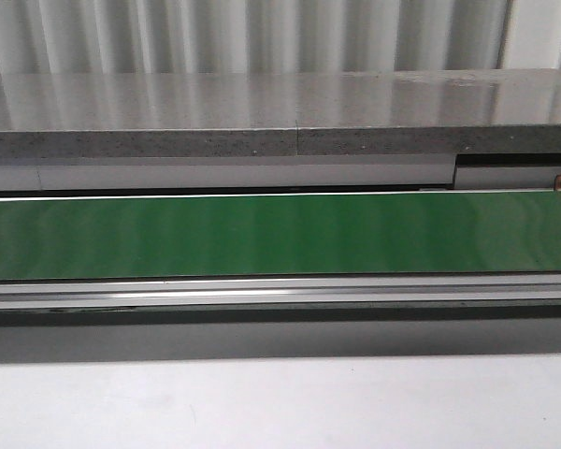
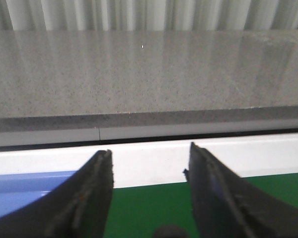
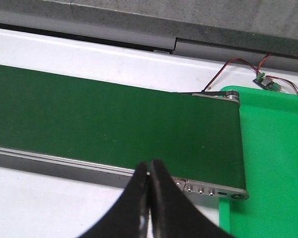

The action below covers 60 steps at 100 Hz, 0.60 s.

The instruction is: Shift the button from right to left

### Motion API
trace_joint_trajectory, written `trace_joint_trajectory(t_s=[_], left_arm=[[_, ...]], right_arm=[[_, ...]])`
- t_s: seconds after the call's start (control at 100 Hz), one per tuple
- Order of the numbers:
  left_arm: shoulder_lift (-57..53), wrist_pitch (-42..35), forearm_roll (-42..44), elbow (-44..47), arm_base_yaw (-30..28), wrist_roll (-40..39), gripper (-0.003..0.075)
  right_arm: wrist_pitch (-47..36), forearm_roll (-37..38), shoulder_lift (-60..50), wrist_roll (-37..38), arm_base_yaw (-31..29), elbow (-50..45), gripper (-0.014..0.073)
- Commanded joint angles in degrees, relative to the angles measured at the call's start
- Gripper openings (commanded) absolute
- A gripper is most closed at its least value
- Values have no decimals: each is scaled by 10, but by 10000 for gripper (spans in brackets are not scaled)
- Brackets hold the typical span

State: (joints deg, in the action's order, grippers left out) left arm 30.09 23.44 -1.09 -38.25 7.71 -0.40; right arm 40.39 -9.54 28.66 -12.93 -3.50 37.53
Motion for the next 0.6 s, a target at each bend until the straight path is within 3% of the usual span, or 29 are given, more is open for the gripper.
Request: trace_joint_trajectory(t_s=[0.0, 0.13, 0.59], left_arm=[[-41, -47, -11, -4, 4, -2, 196], [-85, -47, -11, 6, 4, -2, -22], [-99, -47, -11, 6, 4, -2, -20]], right_arm=[[-42, -5, 1, -5, 0, 14, -67], [-42, -5, 1, -5, 0, 14, -67], [-42, -5, 1, -5, 0, 14, -67]])
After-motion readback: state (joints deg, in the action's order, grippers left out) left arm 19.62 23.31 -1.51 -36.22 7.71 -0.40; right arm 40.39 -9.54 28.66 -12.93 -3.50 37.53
